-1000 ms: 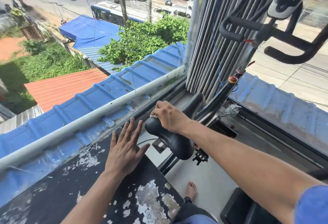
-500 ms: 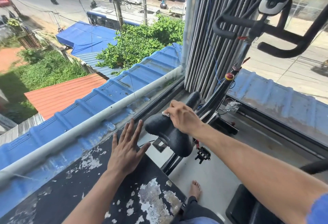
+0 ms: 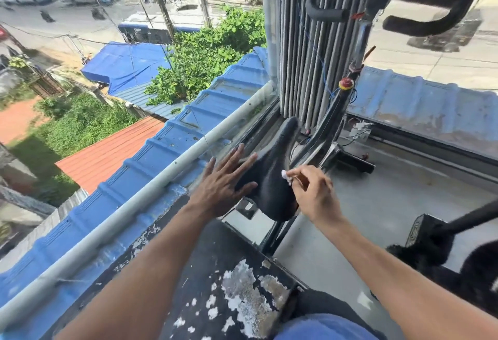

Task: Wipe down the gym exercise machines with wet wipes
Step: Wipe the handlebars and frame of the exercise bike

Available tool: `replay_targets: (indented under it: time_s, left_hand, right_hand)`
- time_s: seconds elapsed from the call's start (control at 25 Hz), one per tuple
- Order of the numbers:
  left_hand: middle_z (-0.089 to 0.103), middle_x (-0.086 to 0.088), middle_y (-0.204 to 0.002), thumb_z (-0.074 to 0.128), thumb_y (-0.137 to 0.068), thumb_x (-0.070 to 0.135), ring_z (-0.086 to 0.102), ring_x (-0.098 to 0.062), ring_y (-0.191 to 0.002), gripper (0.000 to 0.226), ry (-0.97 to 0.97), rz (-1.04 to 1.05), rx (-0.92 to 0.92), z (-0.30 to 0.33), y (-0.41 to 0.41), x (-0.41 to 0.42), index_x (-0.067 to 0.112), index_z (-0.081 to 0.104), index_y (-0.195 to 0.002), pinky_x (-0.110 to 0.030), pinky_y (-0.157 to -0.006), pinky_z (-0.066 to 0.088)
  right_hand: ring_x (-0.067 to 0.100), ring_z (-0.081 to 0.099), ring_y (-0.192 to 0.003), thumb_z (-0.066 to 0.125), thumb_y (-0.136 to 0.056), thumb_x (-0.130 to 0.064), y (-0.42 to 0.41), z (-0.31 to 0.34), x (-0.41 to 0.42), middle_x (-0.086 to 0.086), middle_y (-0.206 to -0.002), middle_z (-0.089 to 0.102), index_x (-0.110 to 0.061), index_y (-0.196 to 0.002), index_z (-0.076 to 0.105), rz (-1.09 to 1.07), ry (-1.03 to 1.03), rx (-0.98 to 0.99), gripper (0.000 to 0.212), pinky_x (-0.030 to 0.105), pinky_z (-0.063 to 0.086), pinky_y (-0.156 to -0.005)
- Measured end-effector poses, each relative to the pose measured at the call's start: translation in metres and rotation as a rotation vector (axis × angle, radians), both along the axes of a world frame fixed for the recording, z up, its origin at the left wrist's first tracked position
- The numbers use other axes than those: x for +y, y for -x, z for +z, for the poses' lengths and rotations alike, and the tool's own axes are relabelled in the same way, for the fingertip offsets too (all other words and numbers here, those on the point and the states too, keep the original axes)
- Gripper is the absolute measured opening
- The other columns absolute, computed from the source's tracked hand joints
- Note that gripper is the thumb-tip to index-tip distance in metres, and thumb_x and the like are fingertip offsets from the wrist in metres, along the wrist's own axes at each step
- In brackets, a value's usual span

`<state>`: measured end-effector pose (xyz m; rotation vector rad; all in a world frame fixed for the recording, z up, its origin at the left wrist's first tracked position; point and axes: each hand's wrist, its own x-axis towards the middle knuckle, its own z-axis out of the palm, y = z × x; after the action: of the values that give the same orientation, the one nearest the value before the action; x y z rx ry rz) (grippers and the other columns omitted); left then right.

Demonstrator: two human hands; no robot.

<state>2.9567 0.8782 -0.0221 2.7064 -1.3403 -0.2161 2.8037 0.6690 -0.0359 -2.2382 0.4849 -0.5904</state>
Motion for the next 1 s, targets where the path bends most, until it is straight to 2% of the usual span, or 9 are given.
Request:
replay_targets:
  time_s: [0.08,0.24,0.32,0.48,0.56,0.68,0.8,0.92,1.0]
  left_hand:
    - [-0.021,0.020,-0.170,0.007,-0.095,0.085,-0.014,-0.006,-0.159,0.068,-0.038,-0.052,0.019,0.005,-0.012,-0.004,0.062,-0.016,-0.155,-0.055,-0.130,0.001]
    - [-0.017,0.018,-0.172,0.012,-0.095,0.085,-0.001,-0.011,-0.161,0.067,-0.049,-0.123,0.097,0.020,-0.029,-0.044,0.065,-0.011,-0.154,-0.049,-0.131,0.009]
    - [-0.016,0.016,-0.172,0.016,-0.096,0.083,0.001,-0.014,-0.161,0.065,-0.091,-0.160,0.135,0.025,-0.032,-0.076,0.067,-0.011,-0.154,-0.050,-0.131,0.011]
    - [-0.024,0.018,-0.170,0.024,-0.101,0.076,-0.002,-0.014,-0.161,0.065,-0.157,-0.191,0.165,0.019,-0.036,-0.093,0.066,-0.012,-0.153,-0.053,-0.130,0.009]
    - [-0.025,0.018,-0.170,0.023,-0.102,0.074,-0.004,-0.010,-0.160,0.065,-0.165,-0.215,0.148,0.021,-0.038,-0.093,0.064,-0.013,-0.155,-0.051,-0.130,0.006]
    - [-0.023,0.018,-0.171,0.026,-0.102,0.074,0.008,-0.018,-0.161,0.063,-0.141,-0.226,0.226,0.020,-0.040,-0.096,0.067,-0.008,-0.154,-0.051,-0.130,0.012]
    - [-0.020,0.014,-0.172,0.030,-0.105,0.067,0.002,-0.017,-0.161,0.062,-0.116,-0.244,0.282,0.018,-0.048,-0.098,0.059,0.003,-0.160,-0.052,-0.130,0.008]
    - [-0.024,0.014,-0.171,0.027,-0.108,0.061,-0.017,-0.010,-0.159,0.060,-0.134,-0.299,0.150,0.026,-0.054,-0.116,0.053,0.002,-0.162,-0.058,-0.129,-0.002]
    - [-0.027,0.017,-0.169,0.026,-0.110,0.056,-0.016,-0.008,-0.158,0.059,-0.101,-0.293,0.163,0.026,-0.051,-0.129,0.053,-0.002,-0.161,-0.062,-0.127,0.000]
  right_hand:
    - [-0.004,0.062,-0.077,0.071,-0.089,-0.005,0.018,-0.005,0.010,-0.006,-0.085,0.069,-0.016,-0.090,0.068,-0.072,-0.117,0.032,0.012,-0.001,0.037,-0.071]
    - [0.004,0.063,-0.065,0.068,-0.092,-0.004,0.035,-0.026,0.031,-0.007,-0.075,0.068,-0.020,-0.083,0.061,-0.200,-0.453,0.057,0.020,0.015,0.043,-0.057]
    - [0.001,0.062,-0.064,0.070,-0.091,-0.003,0.022,-0.031,0.025,-0.013,-0.073,0.066,-0.024,-0.079,0.062,-0.234,-0.506,0.030,0.025,0.012,0.042,-0.057]
    - [-0.002,0.066,-0.080,0.076,-0.088,-0.006,0.030,-0.018,0.020,-0.011,-0.088,0.072,-0.016,-0.089,0.076,-0.134,-0.345,-0.121,0.009,0.013,0.050,-0.073]
    - [0.006,0.066,-0.088,0.076,-0.088,-0.005,0.048,-0.017,0.030,-0.007,-0.094,0.071,-0.011,-0.098,0.078,-0.022,-0.123,-0.176,0.012,0.019,0.053,-0.081]
    - [0.019,0.064,-0.092,0.072,-0.093,-0.008,0.065,-0.019,0.031,0.000,-0.101,0.068,-0.006,-0.113,0.076,0.182,0.135,-0.169,0.021,0.029,0.055,-0.082]
    - [0.019,0.064,-0.096,0.065,-0.097,-0.014,0.053,-0.005,0.028,0.002,-0.107,0.069,-0.007,-0.115,0.076,0.237,0.236,-0.152,0.023,0.026,0.055,-0.086]
    - [0.016,0.056,-0.089,0.067,-0.096,-0.011,0.021,0.016,0.039,0.000,-0.097,0.065,-0.012,-0.109,0.077,0.228,0.373,-0.065,0.017,0.024,0.051,-0.077]
    - [0.015,0.044,-0.083,0.067,-0.091,0.003,0.006,0.023,0.048,0.001,-0.085,0.053,-0.010,-0.095,0.074,0.238,0.516,0.065,0.016,0.026,0.045,-0.067]
